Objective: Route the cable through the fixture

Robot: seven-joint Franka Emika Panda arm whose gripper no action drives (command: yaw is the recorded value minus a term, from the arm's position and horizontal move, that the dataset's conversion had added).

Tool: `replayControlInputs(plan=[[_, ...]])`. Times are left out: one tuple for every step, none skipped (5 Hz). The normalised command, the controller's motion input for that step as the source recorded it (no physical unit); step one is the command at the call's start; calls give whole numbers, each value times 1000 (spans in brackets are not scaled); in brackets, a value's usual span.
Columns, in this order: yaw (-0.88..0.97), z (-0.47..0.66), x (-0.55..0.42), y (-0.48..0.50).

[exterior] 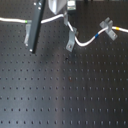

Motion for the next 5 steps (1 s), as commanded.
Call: replayControlInputs(plan=[[0,235,-331,296],[-117,139,-27,28],[0,-1,15,18],[0,6,13,17],[0,94,218,276]])
